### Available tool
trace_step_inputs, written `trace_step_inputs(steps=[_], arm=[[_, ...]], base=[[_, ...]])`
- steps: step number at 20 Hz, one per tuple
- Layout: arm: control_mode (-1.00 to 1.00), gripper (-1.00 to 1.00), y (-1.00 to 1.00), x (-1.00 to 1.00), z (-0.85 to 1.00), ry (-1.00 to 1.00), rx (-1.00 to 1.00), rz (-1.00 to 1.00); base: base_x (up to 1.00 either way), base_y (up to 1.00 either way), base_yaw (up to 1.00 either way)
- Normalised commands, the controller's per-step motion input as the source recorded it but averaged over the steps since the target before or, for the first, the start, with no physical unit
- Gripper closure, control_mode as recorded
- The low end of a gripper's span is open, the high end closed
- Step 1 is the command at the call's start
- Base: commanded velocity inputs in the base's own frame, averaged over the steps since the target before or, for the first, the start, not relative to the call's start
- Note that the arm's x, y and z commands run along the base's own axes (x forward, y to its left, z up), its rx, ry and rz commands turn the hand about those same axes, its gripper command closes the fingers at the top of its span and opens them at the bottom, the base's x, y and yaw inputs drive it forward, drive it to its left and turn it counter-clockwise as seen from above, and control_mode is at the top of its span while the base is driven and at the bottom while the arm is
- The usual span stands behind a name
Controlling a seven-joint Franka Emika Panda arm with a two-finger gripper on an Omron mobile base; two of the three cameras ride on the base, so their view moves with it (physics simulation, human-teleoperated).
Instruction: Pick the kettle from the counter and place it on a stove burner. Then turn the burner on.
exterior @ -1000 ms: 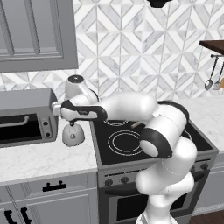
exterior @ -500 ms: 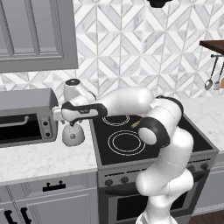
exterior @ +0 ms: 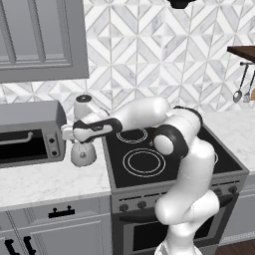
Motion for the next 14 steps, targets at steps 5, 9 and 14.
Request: trace_step_inputs(steps=[5, 9, 14], arm=[[-1.0, -1.0, 0.0, 0.33, -0.18, 0.0, 0.0, 0.0], [-1.0, 1.0, 0.02, 0.27, -0.09, 0.0, 0.0, 0.0], [-1.0, 1.0, -0.03, 0.02, 0.0, 0.0, 0.0, 0.0]], base=[[0.0, 0.0, 0.0], [0.0, 0.0, 0.0], [0.0, 0.0, 0.0]])
